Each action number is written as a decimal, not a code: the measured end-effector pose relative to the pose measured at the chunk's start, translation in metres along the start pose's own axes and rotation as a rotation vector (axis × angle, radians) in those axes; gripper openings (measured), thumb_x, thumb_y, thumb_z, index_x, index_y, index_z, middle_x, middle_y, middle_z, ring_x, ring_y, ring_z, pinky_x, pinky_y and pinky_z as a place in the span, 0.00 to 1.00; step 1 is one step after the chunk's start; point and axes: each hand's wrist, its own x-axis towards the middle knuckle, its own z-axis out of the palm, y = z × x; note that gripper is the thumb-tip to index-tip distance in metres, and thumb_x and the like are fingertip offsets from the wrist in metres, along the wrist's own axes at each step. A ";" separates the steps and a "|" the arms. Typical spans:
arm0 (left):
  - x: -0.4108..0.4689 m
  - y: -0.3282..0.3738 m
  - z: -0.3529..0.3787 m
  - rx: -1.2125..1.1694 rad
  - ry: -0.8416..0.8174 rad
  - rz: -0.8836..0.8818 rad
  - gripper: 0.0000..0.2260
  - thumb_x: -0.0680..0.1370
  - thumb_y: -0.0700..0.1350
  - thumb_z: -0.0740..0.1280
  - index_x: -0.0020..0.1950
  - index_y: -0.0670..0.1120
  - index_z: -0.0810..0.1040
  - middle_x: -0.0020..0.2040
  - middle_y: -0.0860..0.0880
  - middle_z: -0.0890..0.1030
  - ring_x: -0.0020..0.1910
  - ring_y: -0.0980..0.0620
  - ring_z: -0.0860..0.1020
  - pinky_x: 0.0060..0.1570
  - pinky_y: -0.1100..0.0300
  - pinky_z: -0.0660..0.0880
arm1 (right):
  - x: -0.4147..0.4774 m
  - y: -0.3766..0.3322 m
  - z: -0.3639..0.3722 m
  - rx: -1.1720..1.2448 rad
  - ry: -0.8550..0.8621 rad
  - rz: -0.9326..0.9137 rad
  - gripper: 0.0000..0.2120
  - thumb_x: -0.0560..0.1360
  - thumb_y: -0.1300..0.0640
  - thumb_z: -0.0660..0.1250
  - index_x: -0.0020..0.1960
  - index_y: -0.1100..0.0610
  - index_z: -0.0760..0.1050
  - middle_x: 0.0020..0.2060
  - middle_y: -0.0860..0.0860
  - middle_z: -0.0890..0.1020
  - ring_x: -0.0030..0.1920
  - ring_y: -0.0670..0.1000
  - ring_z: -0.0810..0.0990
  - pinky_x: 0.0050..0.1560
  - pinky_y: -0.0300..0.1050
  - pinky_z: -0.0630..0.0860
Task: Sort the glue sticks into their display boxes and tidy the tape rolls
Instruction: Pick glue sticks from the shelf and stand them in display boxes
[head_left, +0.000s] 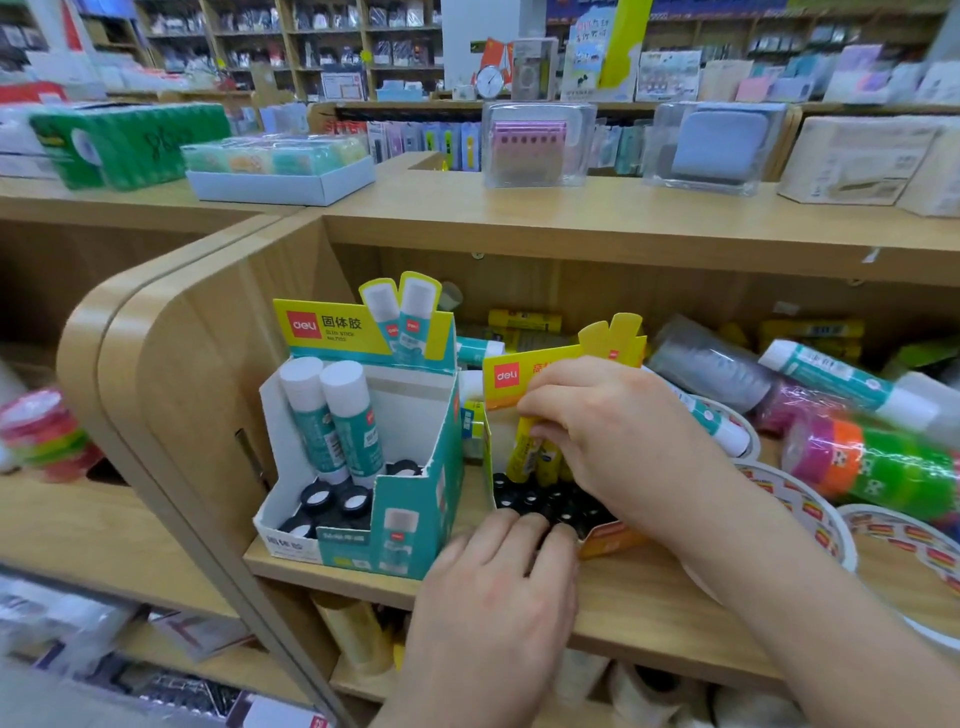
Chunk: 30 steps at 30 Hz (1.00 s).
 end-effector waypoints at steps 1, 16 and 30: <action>0.000 0.001 0.000 0.004 0.003 -0.004 0.09 0.76 0.47 0.63 0.51 0.48 0.82 0.48 0.51 0.82 0.48 0.49 0.80 0.41 0.55 0.79 | 0.001 0.001 0.001 0.000 -0.004 -0.004 0.14 0.59 0.70 0.77 0.40 0.56 0.82 0.38 0.51 0.83 0.39 0.56 0.81 0.32 0.49 0.79; -0.001 0.007 0.011 0.012 -0.041 -0.104 0.09 0.76 0.47 0.63 0.51 0.48 0.81 0.54 0.48 0.82 0.54 0.45 0.80 0.45 0.50 0.79 | 0.008 -0.003 0.001 0.129 -0.023 -0.020 0.08 0.66 0.66 0.71 0.41 0.56 0.76 0.37 0.52 0.79 0.36 0.58 0.78 0.31 0.51 0.76; 0.008 0.002 0.000 -0.103 -0.039 -0.168 0.19 0.77 0.49 0.62 0.66 0.44 0.74 0.68 0.41 0.72 0.64 0.41 0.72 0.61 0.48 0.73 | 0.001 -0.014 -0.003 -0.021 -0.060 0.098 0.10 0.65 0.63 0.67 0.43 0.54 0.82 0.34 0.51 0.81 0.38 0.56 0.79 0.33 0.51 0.79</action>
